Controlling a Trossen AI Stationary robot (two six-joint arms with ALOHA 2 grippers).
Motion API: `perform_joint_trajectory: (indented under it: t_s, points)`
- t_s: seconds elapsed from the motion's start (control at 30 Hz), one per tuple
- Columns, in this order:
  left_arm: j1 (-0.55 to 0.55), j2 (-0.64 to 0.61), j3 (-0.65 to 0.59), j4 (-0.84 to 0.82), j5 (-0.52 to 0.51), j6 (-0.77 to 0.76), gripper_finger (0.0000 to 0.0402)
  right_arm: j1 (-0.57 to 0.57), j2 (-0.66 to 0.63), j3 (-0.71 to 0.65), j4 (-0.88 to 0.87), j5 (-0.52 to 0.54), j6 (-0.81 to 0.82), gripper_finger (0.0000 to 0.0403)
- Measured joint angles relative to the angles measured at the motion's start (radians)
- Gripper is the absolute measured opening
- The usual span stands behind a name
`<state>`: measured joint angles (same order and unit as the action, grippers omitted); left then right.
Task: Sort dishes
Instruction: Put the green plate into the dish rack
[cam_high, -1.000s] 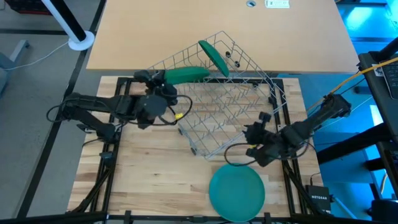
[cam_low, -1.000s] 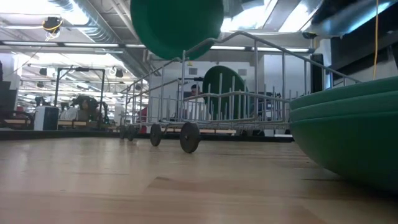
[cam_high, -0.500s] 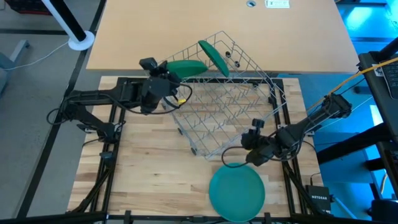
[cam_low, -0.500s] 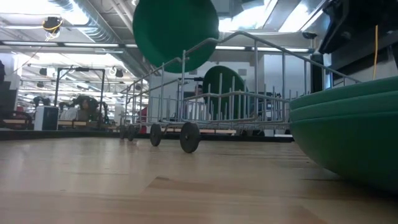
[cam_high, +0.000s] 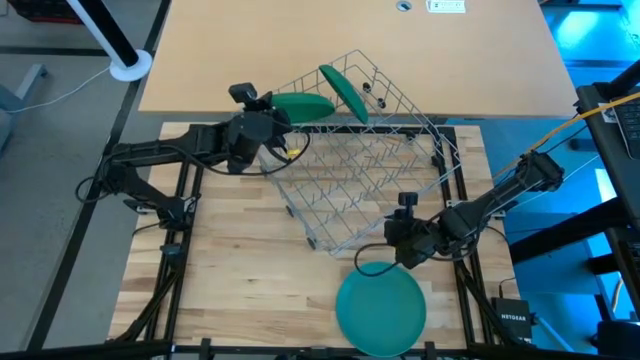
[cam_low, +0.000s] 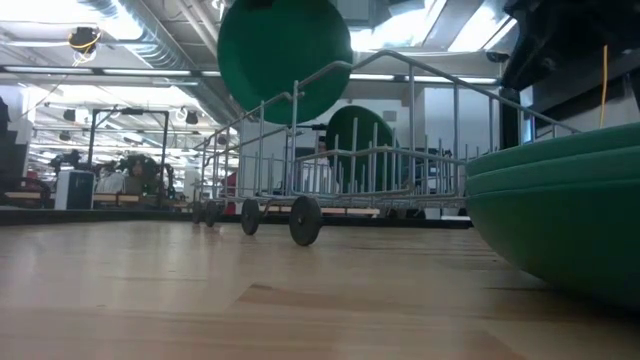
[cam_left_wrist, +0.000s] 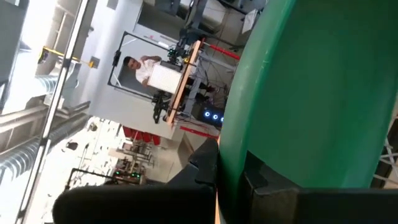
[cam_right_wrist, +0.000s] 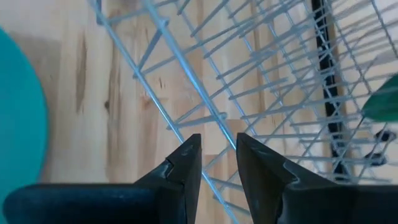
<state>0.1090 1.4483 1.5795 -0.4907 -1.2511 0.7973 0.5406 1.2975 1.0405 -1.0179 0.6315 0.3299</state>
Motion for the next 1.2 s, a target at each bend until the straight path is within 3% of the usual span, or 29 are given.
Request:
perform_joint_trajectory:
  t_s: [0.37, 0.67, 0.83, 1.2]
  points:
    - [0.002, 0.000, 0.000, 0.150, 0.034, 0.144, 0.0002, -0.091, 0.073, 0.004, 0.033, -0.003, -0.130, 0.0104]
    - [0.002, 0.000, 0.000, 0.195, 0.069, 0.188, 0.0002, -0.089, 0.075, 0.017, 0.015, 0.038, -0.155, 0.0043]
    - [0.002, 0.000, 0.000, 0.196, 0.071, 0.187, 0.0002, -0.091, 0.076, 0.047, -0.021, 0.041, -0.159, 0.0033]
    - [0.002, 0.000, 0.000, 0.196, 0.070, 0.205, 0.0002, -0.090, 0.076, 0.055, -0.038, -0.115, -0.153, 0.0039]
